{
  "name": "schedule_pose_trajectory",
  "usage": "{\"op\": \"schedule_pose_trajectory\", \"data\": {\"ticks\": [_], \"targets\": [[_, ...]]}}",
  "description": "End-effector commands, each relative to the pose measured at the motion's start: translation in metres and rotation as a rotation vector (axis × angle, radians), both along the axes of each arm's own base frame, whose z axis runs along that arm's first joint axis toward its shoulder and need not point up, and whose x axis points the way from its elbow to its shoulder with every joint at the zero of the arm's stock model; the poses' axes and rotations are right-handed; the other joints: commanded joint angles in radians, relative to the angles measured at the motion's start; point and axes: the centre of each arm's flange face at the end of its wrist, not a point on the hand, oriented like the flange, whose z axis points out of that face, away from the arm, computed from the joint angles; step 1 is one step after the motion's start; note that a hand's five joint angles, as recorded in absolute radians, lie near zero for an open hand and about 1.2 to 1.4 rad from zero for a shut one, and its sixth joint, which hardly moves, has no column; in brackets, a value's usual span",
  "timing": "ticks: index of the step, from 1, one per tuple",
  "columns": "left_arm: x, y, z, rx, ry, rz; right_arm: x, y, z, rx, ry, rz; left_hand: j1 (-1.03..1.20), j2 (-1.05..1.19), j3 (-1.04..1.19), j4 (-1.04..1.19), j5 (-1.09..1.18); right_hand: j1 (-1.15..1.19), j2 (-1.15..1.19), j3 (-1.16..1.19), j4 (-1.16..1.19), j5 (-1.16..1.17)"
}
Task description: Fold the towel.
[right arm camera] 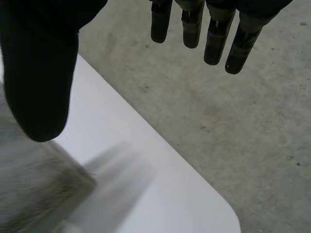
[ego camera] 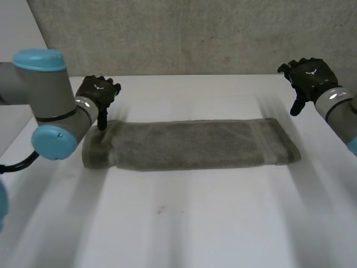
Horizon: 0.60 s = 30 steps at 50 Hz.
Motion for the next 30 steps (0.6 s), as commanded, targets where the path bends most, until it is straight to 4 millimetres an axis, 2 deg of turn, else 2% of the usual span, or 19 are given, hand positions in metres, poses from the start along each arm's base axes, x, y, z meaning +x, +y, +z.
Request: {"op": "schedule_pose_trajectory", "data": {"ticks": [1, 5, 8, 9, 11, 12, 14, 15, 17, 21, 27, 28, 29, 30], "targets": [[0.022, 0.063, 0.002, 0.084, -0.005, -0.016, -0.004, 0.057, -0.011, 0.228, 0.016, 0.064, -0.001, 0.007, 0.005, 0.005, -0.026, 0.079, 0.067, 0.074, 0.057, 0.051], [0.028, 0.076, -0.004, 0.095, -0.006, -0.021, -0.015, 0.063, -0.026, 0.298, 0.018, 0.044, -0.001, 0.007, 0.005, 0.005, -0.026, 0.188, 0.176, 0.183, 0.166, 0.16], [0.034, 0.089, -0.013, 0.099, -0.001, -0.027, -0.028, 0.063, -0.047, 0.344, 0.009, 0.039, -0.001, 0.007, 0.005, 0.005, -0.026, 0.311, 0.3, 0.307, 0.289, 0.283], [0.034, 0.089, -0.013, 0.099, -0.001, -0.027, -0.028, 0.063, -0.047, 0.344, 0.009, 0.039, -0.001, 0.007, 0.005, 0.005, -0.026, 0.311, 0.3, 0.307, 0.289, 0.283], [0.036, 0.096, -0.018, 0.101, 0.001, -0.028, -0.03, 0.062, -0.066, 0.368, 0.006, 0.063, -0.001, 0.007, 0.005, 0.005, -0.026, 0.361, 0.349, 0.356, 0.339, 0.333], [0.036, 0.096, -0.018, 0.101, 0.001, -0.028, -0.03, 0.062, -0.066, 0.368, 0.006, 0.063, -0.001, 0.007, 0.005, 0.005, -0.026, 0.361, 0.35, 0.357, 0.339, 0.333], [0.037, 0.101, -0.023, 0.105, -0.001, -0.03, -0.032, 0.057, -0.082, 0.37, 0.01, 0.07, -0.001, 0.007, 0.005, 0.005, -0.026, 0.382, 0.37, 0.377, 0.36, 0.354], [0.037, 0.101, -0.023, 0.105, -0.001, -0.03, -0.032, 0.057, -0.082, 0.37, 0.01, 0.07, -0.001, 0.007, 0.005, 0.005, -0.026, 0.382, 0.37, 0.377, 0.36, 0.354], [0.038, 0.103, -0.028, 0.113, 0.0, -0.027, -0.034, 0.052, -0.095, 0.374, 0.019, 0.067, -0.001, 0.007, 0.005, 0.005, -0.026, 0.4, 0.388, 0.395, 0.377, 0.371], [0.04, 0.103, -0.032, 0.114, 0.002, -0.022, -0.035, 0.047, -0.108, 0.381, 0.035, 0.069, -0.001, 0.007, 0.005, 0.005, -0.026, 0.423, 0.411, 0.418, 0.401, 0.395], [0.04, 0.103, -0.034, 0.108, 0.023, -0.015, -0.035, 0.043, -0.114, 0.371, 0.047, 0.072, -0.001, 0.007, 0.005, 0.005, -0.026, 0.505, 0.494, 0.5, 0.483, 0.477], [0.04, 0.103, -0.033, 0.107, 0.033, -0.013, -0.035, 0.041, -0.113, 0.361, 0.047, 0.07, -0.001, 0.007, 0.005, 0.005, -0.026, 0.575, 0.563, 0.57, 0.553, 0.547], [0.041, 0.102, -0.034, 0.109, 0.038, -0.009, -0.036, 0.039, -0.113, 0.347, 0.048, 0.068, -0.001, 0.007, 0.005, 0.005, -0.026, 0.744, 0.733, 0.739, 0.722, 0.716], [0.041, 0.102, -0.034, 0.109, 0.038, -0.009, -0.036, 0.039, -0.113, 0.347, 0.048, 0.068, -0.001, 0.007, 0.005, 0.005, -0.026, 0.746, 0.734, 0.741, 0.724, 0.718]]}}
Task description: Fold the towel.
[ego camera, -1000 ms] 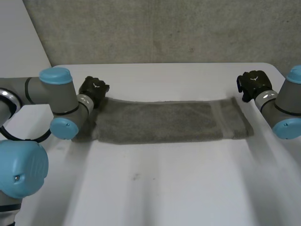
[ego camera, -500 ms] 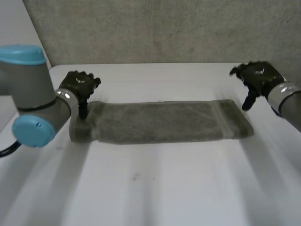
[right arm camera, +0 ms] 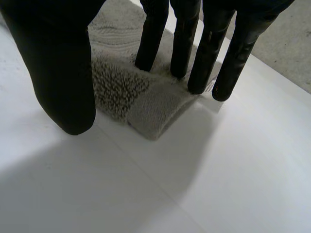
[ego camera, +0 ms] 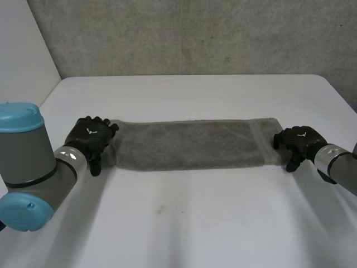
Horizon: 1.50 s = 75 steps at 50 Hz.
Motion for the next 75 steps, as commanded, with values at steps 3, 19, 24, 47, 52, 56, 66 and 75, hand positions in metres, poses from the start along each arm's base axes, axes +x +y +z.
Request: {"op": "schedule_pose_trajectory", "data": {"ticks": [3, 19, 24, 47, 52, 56, 66, 75], "targets": [[0.0, -0.002, -0.001, -0.003, 0.037, 0.014, -0.002, -0.011, -0.003, -0.056, 0.009, -0.015, 0.004, 0.01, 0.007, 0.008, -0.023, 0.757, 0.849, 0.843, 0.845, 0.862], [0.002, -0.004, 0.0, -0.006, 0.039, 0.022, -0.037, -0.027, 0.021, -0.123, 0.02, -0.137, 0.004, 0.01, 0.007, 0.008, -0.023, 0.759, 0.851, 0.845, 0.847, 0.864], [0.002, -0.002, -0.001, -0.002, 0.04, 0.02, -0.031, -0.023, 0.016, -0.104, 0.016, -0.106, 0.004, 0.01, 0.007, 0.008, -0.023, 0.759, 0.851, 0.845, 0.847, 0.864], [-0.001, 0.002, -0.005, 0.004, 0.039, 0.01, -0.037, -0.032, 0.01, -0.107, 0.035, -0.084, 0.009, 0.016, 0.013, 0.014, -0.017, 0.759, 0.851, 0.845, 0.847, 0.864], [-0.006, 0.002, -0.008, -0.001, 0.042, -0.007, -0.061, -0.04, 0.016, -0.137, 0.08, -0.128, 0.027, 0.033, 0.03, 0.031, 0.001, 0.759, 0.851, 0.845, 0.847, 0.864], [-0.019, 0.004, -0.017, -0.013, 0.042, -0.044, -0.083, -0.045, 0.021, -0.147, 0.135, -0.176, 0.03, 0.037, 0.033, 0.034, 0.004, 0.759, 0.851, 0.845, 0.847, 0.864], [-0.017, 0.006, -0.02, -0.002, 0.038, -0.038, -0.128, -0.067, 0.046, -0.228, 0.226, -0.31, 0.03, 0.037, 0.033, 0.034, 0.004, 0.759, 0.851, 0.845, 0.847, 0.864], [-0.01, 0.007, -0.009, -0.023, 0.048, -0.022, -0.074, -0.067, 0.101, -0.353, 0.182, -0.224, 0.03, 0.037, 0.033, 0.034, 0.004, 0.759, 0.851, 0.845, 0.847, 0.864]]}}
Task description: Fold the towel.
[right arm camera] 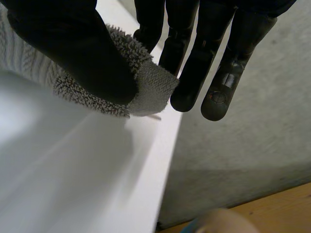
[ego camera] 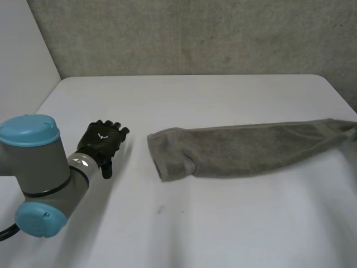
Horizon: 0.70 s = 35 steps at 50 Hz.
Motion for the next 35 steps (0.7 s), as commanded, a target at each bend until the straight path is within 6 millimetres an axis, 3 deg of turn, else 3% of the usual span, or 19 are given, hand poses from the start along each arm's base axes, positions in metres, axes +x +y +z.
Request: {"op": "schedule_pose_trajectory", "data": {"ticks": [1, 2, 4, 5, 6, 7, 9, 10, 12, 15, 17, 18, 23, 27, 28, 29, 31, 33, 35], "targets": [[0.006, 0.001, 0.008, -0.015, 0.007, 0.015, 0.087, 0.008, 0.054, -0.124, -0.044, 0.177, 0.027, 0.03, 0.031, 0.031, 0.004, 0.038, 0.219, 0.216, 0.205, 0.251], [0.006, 0.001, 0.008, -0.015, 0.007, 0.015, 0.087, 0.008, 0.054, -0.124, -0.045, 0.178, 0.027, 0.03, 0.031, 0.031, 0.004, 0.038, 0.219, 0.216, 0.205, 0.251], [0.006, 0.001, 0.008, -0.015, 0.006, 0.018, 0.145, 0.026, 0.062, -0.146, -0.071, 0.309, 0.027, 0.03, 0.031, 0.031, 0.004, 0.038, 0.219, 0.216, 0.205, 0.251], [0.006, 0.001, 0.008, -0.015, 0.006, 0.018, 0.145, 0.026, 0.062, -0.146, -0.071, 0.31, 0.027, 0.03, 0.031, 0.031, 0.004, 0.038, 0.219, 0.216, 0.205, 0.251], [0.006, 0.001, 0.007, -0.012, 0.005, 0.018, 0.173, 0.038, 0.063, -0.151, -0.079, 0.379, 0.027, 0.03, 0.031, 0.031, 0.004, 0.038, 0.219, 0.216, 0.205, 0.251], [0.006, 0.001, 0.007, -0.012, 0.005, 0.018, 0.173, 0.038, 0.063, -0.151, -0.079, 0.38, 0.027, 0.03, 0.031, 0.031, 0.004, 0.038, 0.219, 0.216, 0.205, 0.251], [0.006, 0.003, 0.007, -0.009, 0.004, 0.014, 0.234, 0.071, 0.062, -0.153, -0.096, 0.535, 0.024, 0.027, 0.028, 0.029, 0.001, 0.038, 0.219, 0.216, 0.205, 0.251], [0.006, 0.003, 0.007, -0.009, 0.004, 0.014, 0.234, 0.071, 0.062, -0.153, -0.096, 0.535, 0.024, 0.027, 0.028, 0.028, 0.001, 0.038, 0.219, 0.216, 0.205, 0.251], [0.006, 0.005, 0.008, -0.009, 0.004, 0.014, 0.288, 0.109, 0.047, -0.122, -0.106, 0.682, 0.024, 0.027, 0.028, 0.028, 0.001, 0.038, 0.219, 0.216, 0.205, 0.251], [0.007, 0.007, 0.01, -0.015, 0.005, 0.016, 0.311, 0.13, 0.037, -0.103, -0.108, 0.752, 0.024, 0.027, 0.028, 0.028, 0.001, 0.038, 0.219, 0.216, 0.205, 0.251], [0.007, 0.007, 0.011, -0.016, 0.006, 0.014, 0.342, 0.165, 0.012, -0.047, -0.106, 0.853, 0.024, 0.027, 0.028, 0.028, 0.001, 0.038, 0.219, 0.216, 0.205, 0.251], [0.007, 0.007, 0.011, -0.016, 0.006, 0.014, 0.342, 0.165, 0.012, -0.047, -0.106, 0.854, 0.024, 0.027, 0.028, 0.028, 0.001, 0.038, 0.219, 0.216, 0.205, 0.251], [0.006, 0.009, 0.02, -0.039, 0.015, 0.011, 0.372, 0.21, -0.034, 0.056, -0.078, 0.971, 0.021, 0.024, 0.025, 0.026, -0.002, 0.038, 0.219, 0.216, 0.205, 0.251], [0.006, 0.009, 0.022, -0.048, 0.019, 0.01, 0.373, 0.212, -0.036, 0.063, -0.078, 0.974, 0.021, 0.024, 0.025, 0.026, -0.002, 0.038, 0.219, 0.216, 0.205, 0.251], [0.005, 0.008, 0.024, -0.052, 0.02, 0.01, 0.373, 0.212, -0.033, 0.061, -0.084, 0.968, 0.021, 0.024, 0.025, 0.026, -0.002, -0.211, -0.03, -0.033, -0.044, 0.002], [0.005, 0.008, 0.024, -0.052, 0.02, 0.01, 0.373, 0.212, -0.033, 0.061, -0.084, 0.968, 0.021, 0.024, 0.025, 0.026, -0.002, -0.214, -0.033, -0.036, -0.047, -0.001], [0.003, 0.006, 0.028, -0.066, 0.026, 0.005, 0.369, 0.21, -0.016, 0.038, -0.101, 0.946, 0.021, 0.024, 0.025, 0.026, -0.002, -1.184, -1.003, -1.006, -1.017, -0.971], [0.001, 0.005, 0.031, -0.079, 0.031, 0.001, 0.366, 0.21, -0.003, 0.025, -0.125, 0.939, 0.021, 0.024, 0.025, 0.026, -0.002, -1.184, -1.003, -1.006, -1.017, -0.971], [-0.003, 0.001, 0.039, -0.108, 0.043, -0.006, 0.345, 0.191, 0.013, 0.045, -0.209, 0.854, 0.024, 0.027, 0.028, 0.028, 0.001, -1.184, -1.003, -1.006, -1.017, -0.971]]}}
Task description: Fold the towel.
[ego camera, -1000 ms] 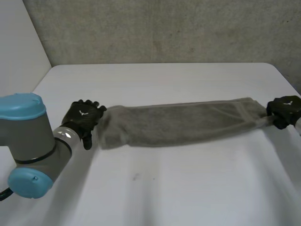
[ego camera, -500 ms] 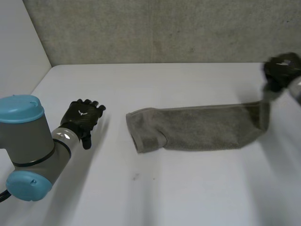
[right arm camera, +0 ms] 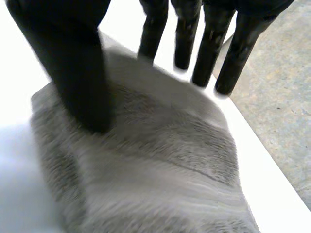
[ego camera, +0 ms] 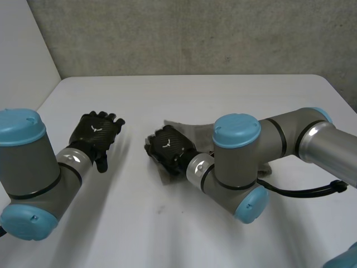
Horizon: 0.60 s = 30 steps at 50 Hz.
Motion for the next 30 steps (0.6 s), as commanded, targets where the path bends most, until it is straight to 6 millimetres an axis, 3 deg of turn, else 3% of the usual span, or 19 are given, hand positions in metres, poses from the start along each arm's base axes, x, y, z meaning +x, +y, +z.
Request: {"op": "schedule_pose_trajectory", "data": {"ticks": [1, 2, 3, 5, 7, 9, 12, 15, 19, 21, 24, 25, 27, 30], "targets": [[-0.008, -0.007, 0.015, -0.052, 0.02, -0.014, -0.028, -0.023, 0.042, 0.049, -0.105, -0.117, 0.025, 0.027, 0.028, 0.029, 0.001, -0.434, -0.291, -0.295, -0.316, -0.358], [-0.011, -0.008, 0.019, -0.066, 0.028, -0.021, -0.045, -0.038, 0.048, 0.092, -0.139, -0.176, 0.025, 0.027, 0.028, 0.029, 0.001, -0.434, -0.291, -0.295, -0.316, -0.358], [-0.012, -0.008, 0.019, -0.066, 0.028, -0.021, -0.045, -0.038, 0.048, 0.092, -0.139, -0.177, 0.025, 0.027, 0.028, 0.029, 0.001, -0.434, -0.291, -0.295, -0.316, -0.358], [-0.024, -0.006, 0.026, -0.091, 0.049, -0.053, -0.073, -0.055, 0.057, 0.172, -0.199, -0.269, 0.028, 0.03, 0.031, 0.031, 0.003, -0.434, -0.291, -0.295, -0.316, -0.358], [-0.032, -0.004, 0.032, -0.103, 0.072, -0.071, -0.085, -0.059, 0.058, 0.205, -0.214, -0.307, 0.028, 0.03, 0.031, 0.032, 0.004, -0.434, -0.291, -0.295, -0.316, -0.358], [-0.045, -0.003, 0.037, -0.11, 0.117, -0.097, -0.109, -0.065, 0.051, 0.258, -0.214, -0.38, 0.04, 0.042, 0.043, 0.043, 0.015, -0.434, -0.291, -0.295, -0.316, -0.358], [-0.051, -0.003, 0.038, -0.106, 0.14, -0.109, -0.123, -0.069, 0.046, 0.276, -0.202, -0.42, 0.046, 0.048, 0.049, 0.049, 0.021, -0.434, -0.291, -0.295, -0.316, -0.358], [-0.075, 0.001, 0.034, -0.091, 0.178, -0.157, -0.162, -0.077, 0.023, 0.341, -0.168, -0.527, 0.048, 0.051, 0.051, 0.052, 0.024, -0.434, -0.291, -0.295, -0.316, -0.358], [-0.085, 0.006, 0.029, -0.07, 0.17, -0.178, -0.178, -0.077, 0.006, 0.365, -0.122, -0.55, 0.048, 0.051, 0.051, 0.052, 0.024, -0.409, -0.266, -0.27, -0.291, -0.333], [-0.085, 0.007, 0.027, -0.06, 0.165, -0.174, -0.185, -0.077, -0.002, 0.365, -0.093, -0.552, 0.048, 0.051, 0.051, 0.052, 0.024, -0.298, -0.155, -0.158, -0.18, -0.221], [-0.085, 0.01, 0.023, -0.044, 0.16, -0.17, -0.2, -0.08, -0.021, 0.354, -0.02, -0.562, 0.048, 0.051, 0.051, 0.052, 0.024, 0.144, 0.287, 0.283, 0.262, 0.221], [-0.085, 0.01, 0.023, -0.044, 0.16, -0.17, -0.2, -0.08, -0.021, 0.353, -0.019, -0.562, 0.048, 0.051, 0.051, 0.052, 0.024, 0.146, 0.288, 0.285, 0.263, 0.222], [-0.084, 0.011, 0.023, -0.041, 0.16, -0.168, -0.2, -0.085, -0.028, 0.346, -0.011, -0.559, 0.048, 0.051, 0.051, 0.052, 0.024, 0.505, 0.648, 0.644, 0.623, 0.581], [-0.083, 0.012, 0.023, -0.04, 0.159, -0.168, -0.201, -0.088, -0.03, 0.345, -0.012, -0.56, 0.048, 0.051, 0.051, 0.052, 0.024, 0.677, 0.82, 0.816, 0.795, 0.753]]}}
